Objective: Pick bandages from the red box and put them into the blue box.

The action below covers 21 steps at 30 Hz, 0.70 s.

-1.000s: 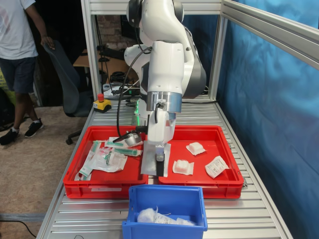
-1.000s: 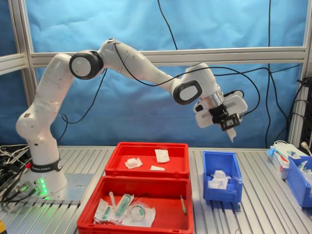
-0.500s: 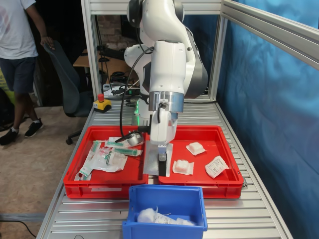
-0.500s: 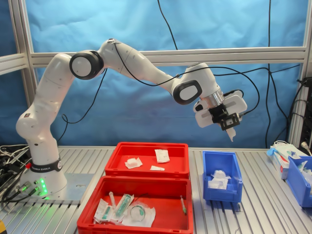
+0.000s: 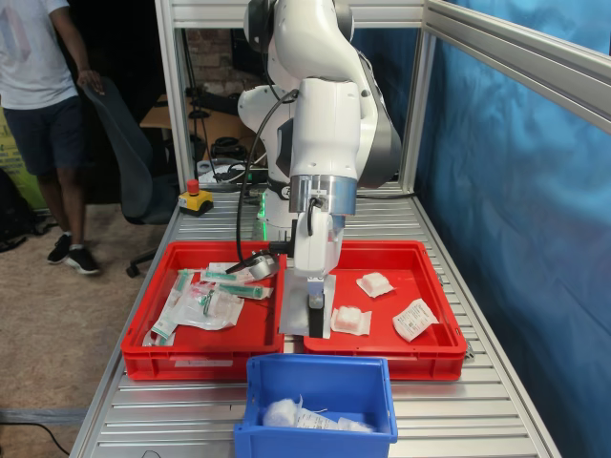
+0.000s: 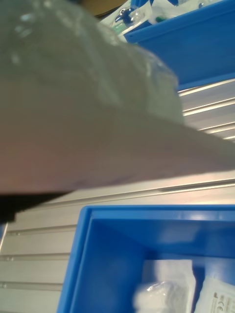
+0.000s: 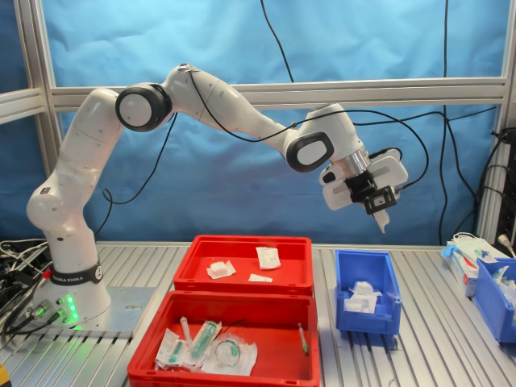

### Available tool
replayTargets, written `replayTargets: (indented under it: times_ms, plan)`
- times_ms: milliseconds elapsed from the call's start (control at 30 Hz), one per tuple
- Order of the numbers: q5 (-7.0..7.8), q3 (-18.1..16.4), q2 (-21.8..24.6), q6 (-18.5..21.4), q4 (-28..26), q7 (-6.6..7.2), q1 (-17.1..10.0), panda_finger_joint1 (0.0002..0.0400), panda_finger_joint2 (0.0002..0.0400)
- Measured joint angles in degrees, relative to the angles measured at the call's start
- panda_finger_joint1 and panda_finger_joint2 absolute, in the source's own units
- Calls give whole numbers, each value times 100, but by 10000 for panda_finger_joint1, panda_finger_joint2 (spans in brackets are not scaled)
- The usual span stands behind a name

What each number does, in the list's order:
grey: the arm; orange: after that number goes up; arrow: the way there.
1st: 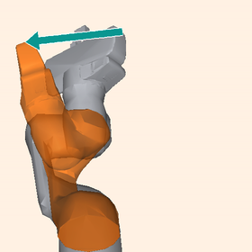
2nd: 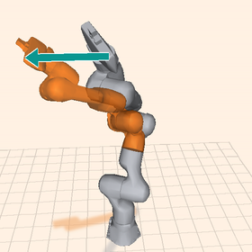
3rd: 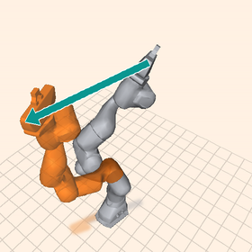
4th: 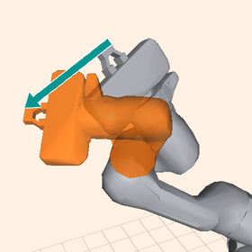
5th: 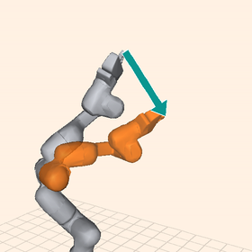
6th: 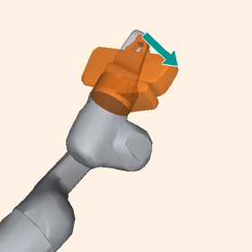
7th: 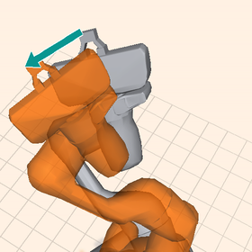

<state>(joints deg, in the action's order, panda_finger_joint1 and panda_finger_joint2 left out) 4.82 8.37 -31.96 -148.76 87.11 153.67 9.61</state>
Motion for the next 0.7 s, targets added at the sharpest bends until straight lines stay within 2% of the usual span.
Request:
replayTargets:
  times_ms: [500, 533, 700]
  plan:
    - [0, 0, 0, 0, 0, 0, 30, 59, 59]
    - [0, 0, 0, 0, 0, 0, 30, 94, 94]
    - [0, 0, 0, 0, 0, 0, 30, 94, 94]
